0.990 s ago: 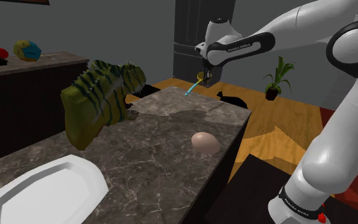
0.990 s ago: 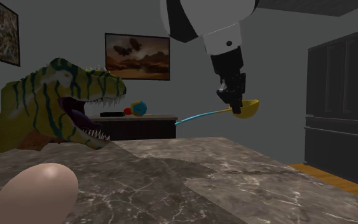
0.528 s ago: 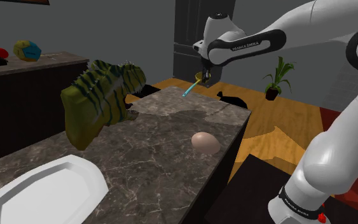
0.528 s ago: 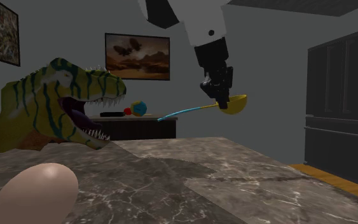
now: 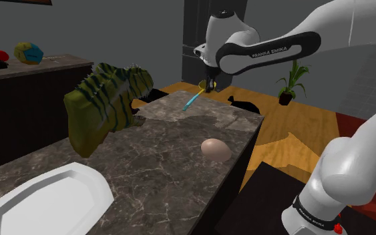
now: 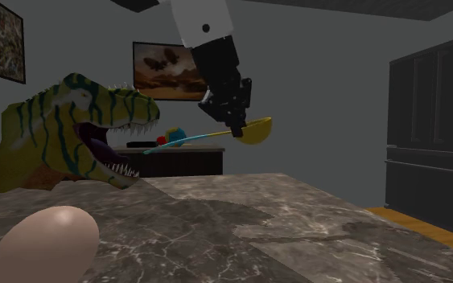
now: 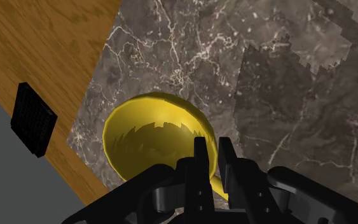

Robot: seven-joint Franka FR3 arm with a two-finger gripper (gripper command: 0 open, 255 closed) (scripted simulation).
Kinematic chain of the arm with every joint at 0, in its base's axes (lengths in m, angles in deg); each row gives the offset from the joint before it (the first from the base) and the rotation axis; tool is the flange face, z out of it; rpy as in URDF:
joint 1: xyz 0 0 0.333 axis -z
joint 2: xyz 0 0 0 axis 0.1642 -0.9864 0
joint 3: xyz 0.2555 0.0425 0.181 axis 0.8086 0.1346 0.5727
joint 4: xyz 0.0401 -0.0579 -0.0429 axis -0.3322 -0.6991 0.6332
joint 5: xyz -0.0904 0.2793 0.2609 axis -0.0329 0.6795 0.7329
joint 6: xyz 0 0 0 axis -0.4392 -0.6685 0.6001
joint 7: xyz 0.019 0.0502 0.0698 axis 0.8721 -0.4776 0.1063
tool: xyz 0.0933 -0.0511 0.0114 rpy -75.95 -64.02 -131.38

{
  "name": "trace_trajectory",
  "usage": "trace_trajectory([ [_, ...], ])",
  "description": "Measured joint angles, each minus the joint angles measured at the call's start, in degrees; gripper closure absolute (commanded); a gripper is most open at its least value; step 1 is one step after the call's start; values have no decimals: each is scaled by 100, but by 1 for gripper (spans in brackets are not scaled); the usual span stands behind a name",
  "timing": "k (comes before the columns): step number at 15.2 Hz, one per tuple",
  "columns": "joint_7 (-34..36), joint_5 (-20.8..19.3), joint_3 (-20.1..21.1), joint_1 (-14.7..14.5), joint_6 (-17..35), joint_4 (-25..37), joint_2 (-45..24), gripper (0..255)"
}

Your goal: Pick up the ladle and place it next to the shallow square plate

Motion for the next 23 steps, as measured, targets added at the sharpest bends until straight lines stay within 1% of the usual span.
trace_trajectory([
  [9, 1167, 70, 866, -486, -596, -229, 347, 255],
  [16, 2032, 180, 1557, -847, -1148, 65, 220, 255],
  [21, 2704, 216, 2078, -1103, -1544, 402, -30, 255],
  [23, 3001, 192, 2305, -1202, -1715, 627, -231, 255],
])
